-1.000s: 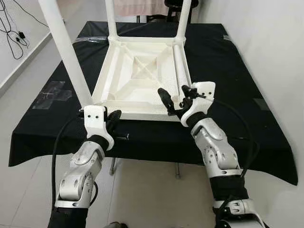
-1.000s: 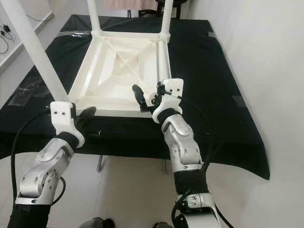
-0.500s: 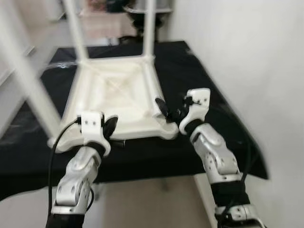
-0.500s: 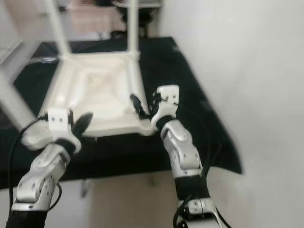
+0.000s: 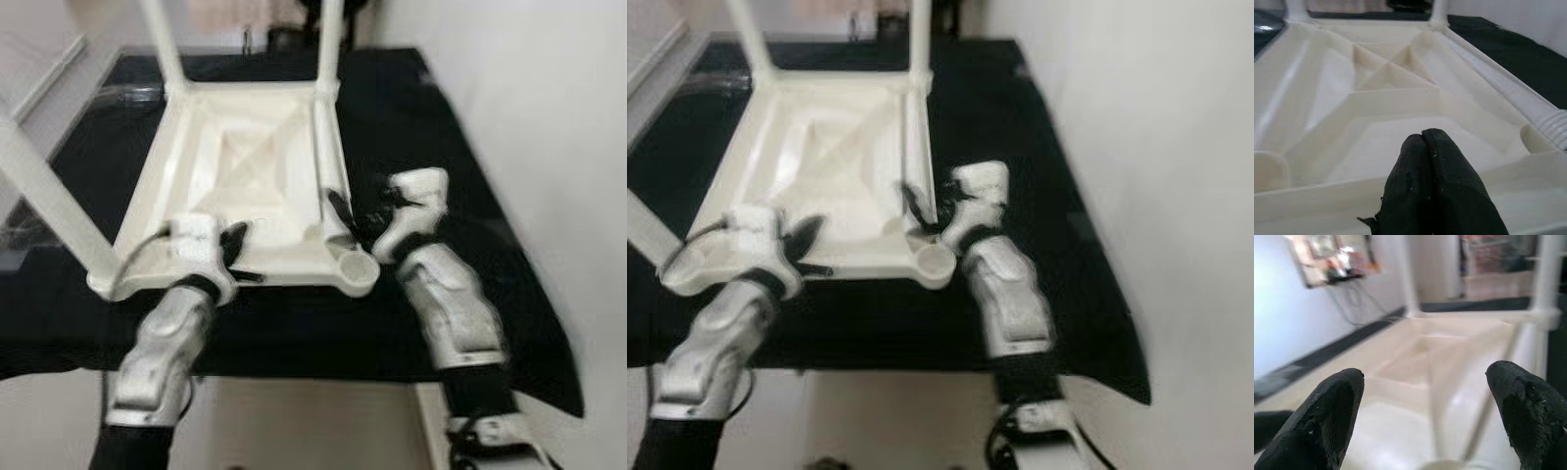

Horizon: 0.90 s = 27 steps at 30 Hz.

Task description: Building children table

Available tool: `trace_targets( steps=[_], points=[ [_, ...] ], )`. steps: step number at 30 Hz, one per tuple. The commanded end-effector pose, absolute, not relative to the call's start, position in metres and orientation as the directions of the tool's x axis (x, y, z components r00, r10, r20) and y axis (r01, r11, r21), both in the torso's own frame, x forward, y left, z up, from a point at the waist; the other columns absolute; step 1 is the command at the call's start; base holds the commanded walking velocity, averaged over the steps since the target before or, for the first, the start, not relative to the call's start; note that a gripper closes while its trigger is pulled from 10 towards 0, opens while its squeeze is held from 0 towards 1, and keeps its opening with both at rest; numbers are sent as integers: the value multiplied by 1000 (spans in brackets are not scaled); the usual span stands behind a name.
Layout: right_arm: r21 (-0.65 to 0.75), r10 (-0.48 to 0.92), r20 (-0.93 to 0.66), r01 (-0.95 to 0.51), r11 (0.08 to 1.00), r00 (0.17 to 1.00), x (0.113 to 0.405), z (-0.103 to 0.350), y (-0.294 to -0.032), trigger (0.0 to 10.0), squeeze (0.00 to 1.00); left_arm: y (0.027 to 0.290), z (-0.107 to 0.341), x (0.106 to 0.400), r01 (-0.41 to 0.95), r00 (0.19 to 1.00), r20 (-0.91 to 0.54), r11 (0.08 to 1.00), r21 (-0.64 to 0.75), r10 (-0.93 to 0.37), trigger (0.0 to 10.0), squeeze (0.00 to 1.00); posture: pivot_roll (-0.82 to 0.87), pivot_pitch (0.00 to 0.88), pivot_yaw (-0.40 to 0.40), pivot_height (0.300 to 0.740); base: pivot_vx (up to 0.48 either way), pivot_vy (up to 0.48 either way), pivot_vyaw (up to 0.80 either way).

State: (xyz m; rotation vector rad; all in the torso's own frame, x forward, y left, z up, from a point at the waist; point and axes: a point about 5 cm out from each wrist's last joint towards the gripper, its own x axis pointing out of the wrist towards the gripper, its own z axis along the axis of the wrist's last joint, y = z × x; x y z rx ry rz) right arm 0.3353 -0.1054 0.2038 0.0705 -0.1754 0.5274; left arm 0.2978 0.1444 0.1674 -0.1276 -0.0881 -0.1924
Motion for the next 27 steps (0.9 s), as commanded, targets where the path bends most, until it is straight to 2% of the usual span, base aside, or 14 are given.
trace_targets(
  steps=[1,8,10,12,15,16,17,18,20,23,27],
  points=[
    [11,492,197,-504,864,848,333,204,-110,10000,0,141,164,296,205,976,94,973,-105,-195,10000,0,4,116,-5,740,0,0,800],
    [-8,465,172,-471,882,868,335,201,-113,10000,0,140,163,297,206,976,90,974,-96,-198,10000,0,3,116,-3,740,0,0,800],
    [-12,437,157,-441,897,885,337,199,-116,10000,0,140,163,297,206,976,88,974,-96,-198,10000,0,3,116,-3,740,0,0,0],
    [-121,388,85,-377,918,918,343,192,-128,10000,0,139,161,297,208,976,76,974,-93,-202,10000,0,3,118,-3,740,0,0,0],
    [-164,375,60,-361,918,925,345,189,-133,10000,0,139,159,297,210,976,70,973,-91,-204,10000,0,3,118,-3,740,0,0,0],
    [-249,393,13,-378,892,920,346,185,-138,10000,1000,138,157,296,217,975,58,972,-91,-213,10000,0,1,119,-3,740,0,0,0],
    [-332,386,-32,-374,866,922,346,183,-145,10000,1000,136,154,295,230,973,47,969,-91,-227,10000,0,1,119,-3,740,0,0,0],
    [-332,386,-32,-374,866,922,346,183,-145,10000,1000,136,154,295,230,973,47,969,-91,-227,10000,0,1,119,-3,740,0,0,0],
    [-436,336,-76,-334,836,939,349,183,-159,10000,1000,132,150,293,258,966,30,962,-87,-257,10000,0,2,120,-3,740,0,0,0],
    [-465,281,-69,-280,840,957,353,190,-171,10000,1000,129,148,291,280,960,22,957,-79,-279,10000,0,1,119,-2,740,0,0,0],
    [-461,292,-45,-279,842,955,353,197,-176,10000,1000,128,147,291,286,958,20,955,-79,-286,10000,0,-1,117,-1,740,0,0,0]
  ],
)
